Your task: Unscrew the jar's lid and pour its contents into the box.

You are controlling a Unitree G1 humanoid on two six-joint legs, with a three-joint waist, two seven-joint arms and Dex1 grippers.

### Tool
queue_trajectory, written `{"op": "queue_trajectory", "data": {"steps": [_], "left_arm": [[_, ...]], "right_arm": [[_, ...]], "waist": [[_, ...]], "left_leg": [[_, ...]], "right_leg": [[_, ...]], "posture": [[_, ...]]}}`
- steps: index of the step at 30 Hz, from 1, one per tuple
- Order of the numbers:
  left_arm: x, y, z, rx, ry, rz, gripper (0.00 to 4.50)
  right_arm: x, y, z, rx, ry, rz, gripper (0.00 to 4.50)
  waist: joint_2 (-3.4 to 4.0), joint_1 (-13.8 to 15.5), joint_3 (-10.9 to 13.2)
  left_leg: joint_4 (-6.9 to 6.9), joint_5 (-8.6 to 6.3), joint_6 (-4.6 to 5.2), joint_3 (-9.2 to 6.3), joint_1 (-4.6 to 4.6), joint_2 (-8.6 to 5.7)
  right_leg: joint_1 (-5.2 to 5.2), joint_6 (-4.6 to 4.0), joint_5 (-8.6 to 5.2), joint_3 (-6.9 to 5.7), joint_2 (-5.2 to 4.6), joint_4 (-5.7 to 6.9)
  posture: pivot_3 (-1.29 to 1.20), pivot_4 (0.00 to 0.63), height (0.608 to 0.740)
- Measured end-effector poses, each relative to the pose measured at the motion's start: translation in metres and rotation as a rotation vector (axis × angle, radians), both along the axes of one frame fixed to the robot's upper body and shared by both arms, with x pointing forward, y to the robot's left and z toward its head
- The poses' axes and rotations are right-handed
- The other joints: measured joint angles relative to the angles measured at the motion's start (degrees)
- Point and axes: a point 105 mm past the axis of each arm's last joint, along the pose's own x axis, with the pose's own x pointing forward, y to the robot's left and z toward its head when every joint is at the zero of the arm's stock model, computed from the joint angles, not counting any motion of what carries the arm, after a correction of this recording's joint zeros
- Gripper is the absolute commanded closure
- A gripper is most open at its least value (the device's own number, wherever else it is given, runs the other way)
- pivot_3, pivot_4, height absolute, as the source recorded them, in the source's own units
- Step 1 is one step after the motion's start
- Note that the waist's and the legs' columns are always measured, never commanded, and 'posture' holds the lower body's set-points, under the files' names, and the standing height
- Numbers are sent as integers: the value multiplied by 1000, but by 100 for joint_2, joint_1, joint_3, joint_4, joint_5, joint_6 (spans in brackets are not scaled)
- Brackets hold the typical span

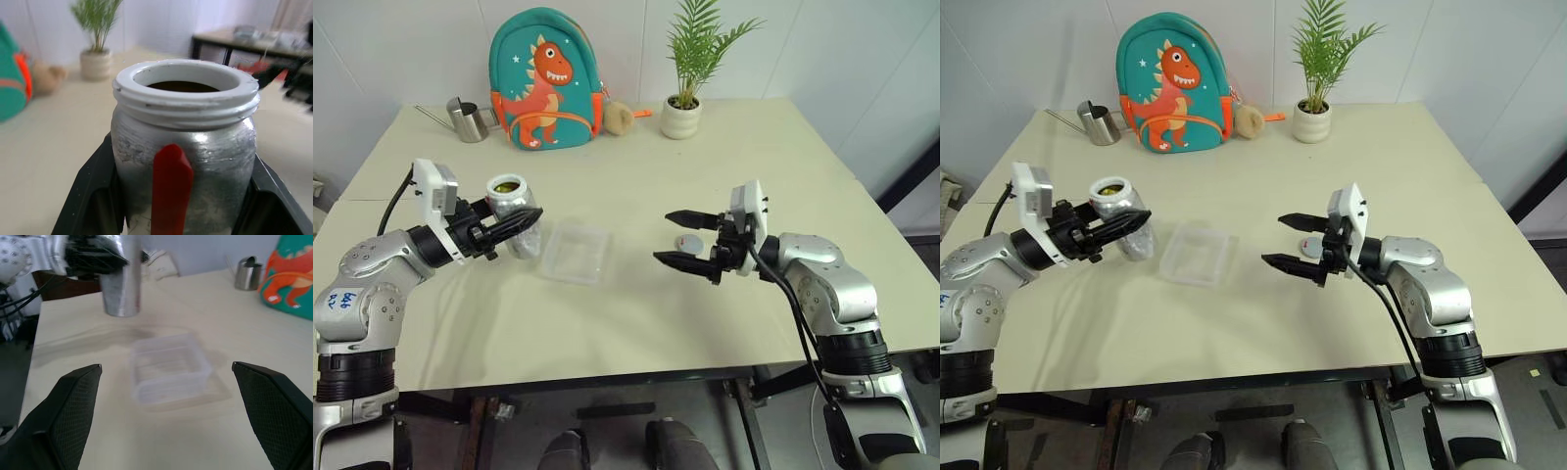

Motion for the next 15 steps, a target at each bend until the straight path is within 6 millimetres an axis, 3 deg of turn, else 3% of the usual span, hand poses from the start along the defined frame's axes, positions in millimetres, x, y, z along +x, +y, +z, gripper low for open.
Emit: {"op": "queue_trajectory", "data": {"steps": [7,15], "left_arm": [[42,1,-5,243,-108,170,2475],[54,-18,-15,465,-302,208,2475]], "right_arm": [[-4,11,-14,-56,2,2,12],[-4,12,-19,-58,17,-15,12]], "waist": [[0,154,0],[0,198,0]], "left_leg": [[-1,-1,3,3,-9,-2],[1,-4,6,7,-12,2]], "right_leg": [[-4,1,0,-1,0,-10],[-7,3,2,2,3,-9]], "posture": [[0,150,740],[0,150,740]]}}
